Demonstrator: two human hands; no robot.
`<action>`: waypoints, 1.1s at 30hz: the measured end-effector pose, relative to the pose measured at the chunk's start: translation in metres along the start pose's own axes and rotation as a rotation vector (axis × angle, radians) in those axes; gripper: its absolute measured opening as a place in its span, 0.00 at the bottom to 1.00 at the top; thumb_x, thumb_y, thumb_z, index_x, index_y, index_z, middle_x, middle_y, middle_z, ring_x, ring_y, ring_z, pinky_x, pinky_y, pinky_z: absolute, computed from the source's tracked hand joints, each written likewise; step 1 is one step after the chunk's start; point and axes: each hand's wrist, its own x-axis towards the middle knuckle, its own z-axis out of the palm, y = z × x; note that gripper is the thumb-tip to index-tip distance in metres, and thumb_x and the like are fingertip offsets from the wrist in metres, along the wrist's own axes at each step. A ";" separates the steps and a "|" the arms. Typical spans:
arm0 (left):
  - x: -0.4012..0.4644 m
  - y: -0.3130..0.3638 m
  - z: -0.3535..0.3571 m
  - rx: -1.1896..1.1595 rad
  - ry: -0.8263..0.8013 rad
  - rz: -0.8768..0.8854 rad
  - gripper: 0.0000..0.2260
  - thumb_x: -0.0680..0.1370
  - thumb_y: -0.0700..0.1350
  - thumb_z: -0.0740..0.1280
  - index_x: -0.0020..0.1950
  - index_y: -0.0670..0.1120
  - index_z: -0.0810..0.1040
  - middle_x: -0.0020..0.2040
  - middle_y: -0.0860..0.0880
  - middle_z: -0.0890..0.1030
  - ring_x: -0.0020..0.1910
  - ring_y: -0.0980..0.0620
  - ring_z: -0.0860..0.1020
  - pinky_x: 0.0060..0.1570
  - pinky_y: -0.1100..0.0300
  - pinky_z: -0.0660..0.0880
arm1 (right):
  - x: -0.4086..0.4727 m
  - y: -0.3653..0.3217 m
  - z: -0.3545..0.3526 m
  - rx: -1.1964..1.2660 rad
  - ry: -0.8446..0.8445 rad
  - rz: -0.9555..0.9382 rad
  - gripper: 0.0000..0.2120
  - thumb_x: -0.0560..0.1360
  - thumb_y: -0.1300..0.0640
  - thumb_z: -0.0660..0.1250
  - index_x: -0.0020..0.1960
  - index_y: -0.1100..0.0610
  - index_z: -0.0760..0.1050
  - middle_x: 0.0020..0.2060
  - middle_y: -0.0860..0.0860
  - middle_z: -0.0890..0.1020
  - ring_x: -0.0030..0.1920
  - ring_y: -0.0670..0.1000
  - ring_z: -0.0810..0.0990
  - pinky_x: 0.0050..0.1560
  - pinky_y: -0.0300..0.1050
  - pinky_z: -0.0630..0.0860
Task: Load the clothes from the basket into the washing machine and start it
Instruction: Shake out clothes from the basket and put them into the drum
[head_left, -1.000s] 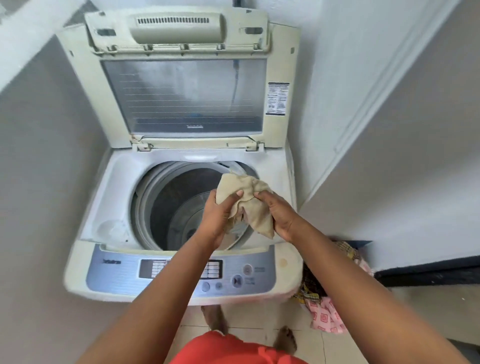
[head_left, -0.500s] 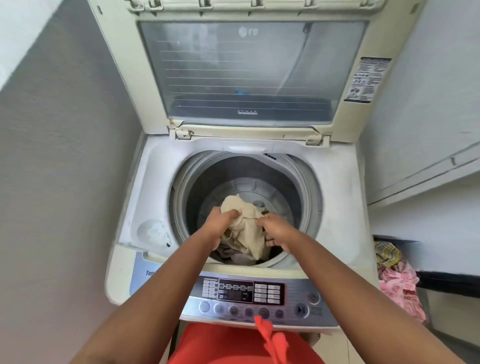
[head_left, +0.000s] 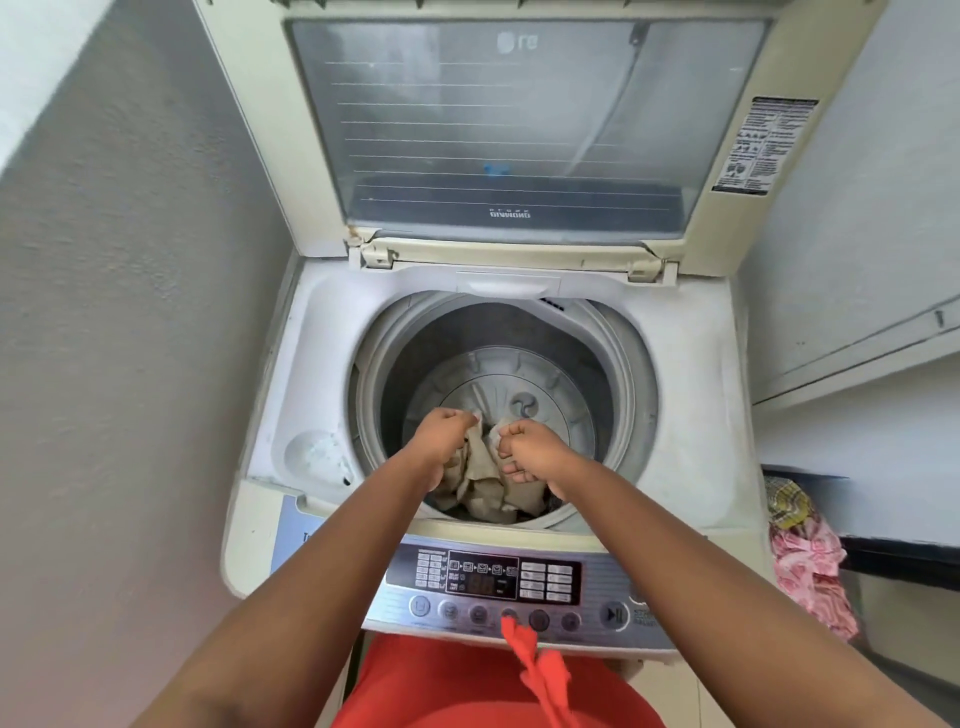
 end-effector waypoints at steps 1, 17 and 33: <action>-0.006 0.003 0.006 -0.016 -0.011 0.018 0.05 0.81 0.46 0.63 0.47 0.48 0.76 0.43 0.48 0.74 0.41 0.52 0.72 0.40 0.58 0.69 | -0.005 0.002 -0.006 0.018 0.010 -0.014 0.09 0.77 0.62 0.62 0.56 0.55 0.72 0.41 0.51 0.77 0.37 0.50 0.76 0.39 0.44 0.74; -0.122 0.033 0.183 -0.119 -0.143 0.304 0.05 0.82 0.40 0.61 0.55 0.44 0.76 0.42 0.47 0.79 0.36 0.52 0.77 0.39 0.59 0.72 | -0.118 0.066 -0.153 0.333 0.202 -0.324 0.11 0.78 0.65 0.60 0.57 0.56 0.75 0.46 0.55 0.83 0.40 0.51 0.82 0.43 0.44 0.79; -0.168 -0.014 0.363 0.099 -0.264 0.348 0.03 0.80 0.43 0.65 0.53 0.50 0.76 0.46 0.49 0.78 0.43 0.53 0.76 0.45 0.58 0.74 | -0.175 0.230 -0.303 0.448 0.454 -0.265 0.10 0.78 0.66 0.61 0.55 0.57 0.76 0.46 0.58 0.83 0.42 0.51 0.82 0.41 0.44 0.79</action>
